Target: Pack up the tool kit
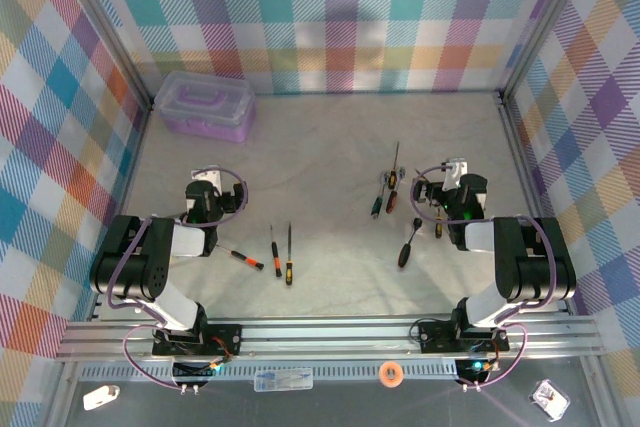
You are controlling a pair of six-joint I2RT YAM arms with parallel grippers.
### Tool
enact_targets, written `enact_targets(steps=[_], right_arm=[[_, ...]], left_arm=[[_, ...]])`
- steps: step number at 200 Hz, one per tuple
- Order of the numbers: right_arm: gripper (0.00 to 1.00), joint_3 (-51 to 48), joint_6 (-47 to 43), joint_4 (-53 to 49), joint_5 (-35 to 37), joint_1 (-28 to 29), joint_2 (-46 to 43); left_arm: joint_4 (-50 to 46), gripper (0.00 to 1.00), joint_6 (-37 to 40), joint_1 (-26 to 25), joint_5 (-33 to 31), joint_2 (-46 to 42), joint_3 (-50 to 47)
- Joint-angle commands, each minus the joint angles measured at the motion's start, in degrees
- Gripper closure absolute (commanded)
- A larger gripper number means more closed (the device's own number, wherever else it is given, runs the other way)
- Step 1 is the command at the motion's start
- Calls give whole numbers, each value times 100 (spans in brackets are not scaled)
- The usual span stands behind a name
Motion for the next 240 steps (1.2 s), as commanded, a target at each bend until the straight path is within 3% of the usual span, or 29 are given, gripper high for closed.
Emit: enact_targets(steps=[1,70,95,135,159,181,193,204,219,240], right_arm=[[1,108,69,5,29,20,-45],[1,140,79,-43,96,21,-93],[1,1137,113,-2202,400,82,-625],[1,2337,-47,-4144,661,595,-1571],[1,4003,929,-6555,1206,820,-1737],[1,5022,2251,-8247,1070,811,-1552],[1,4967,2923,-8513,1014,796,-1505],[0,4722,2801,-8257,689,801,-1580],[7,4327,2835,-7880,432,803,-1846],[7,4000,2933,-7724,218,811,-2158]], left_arm=[[125,0,66,4,55,-21,106],[121,0,54,9,-18,-68,90],[-1579,0,77,5,77,-831,769],[-3063,0,-31,-19,305,-2195,1659],[-4011,0,-280,-19,299,-2727,2610],[-4987,0,-1305,-17,-14,-2818,3716],[-5693,0,-2137,-8,-413,-2739,4302],[-5739,0,-2278,-8,-795,-2681,4475],[-5646,0,-2826,60,-1708,-2595,4367],[-5480,0,-2631,464,-927,-2035,4620]])
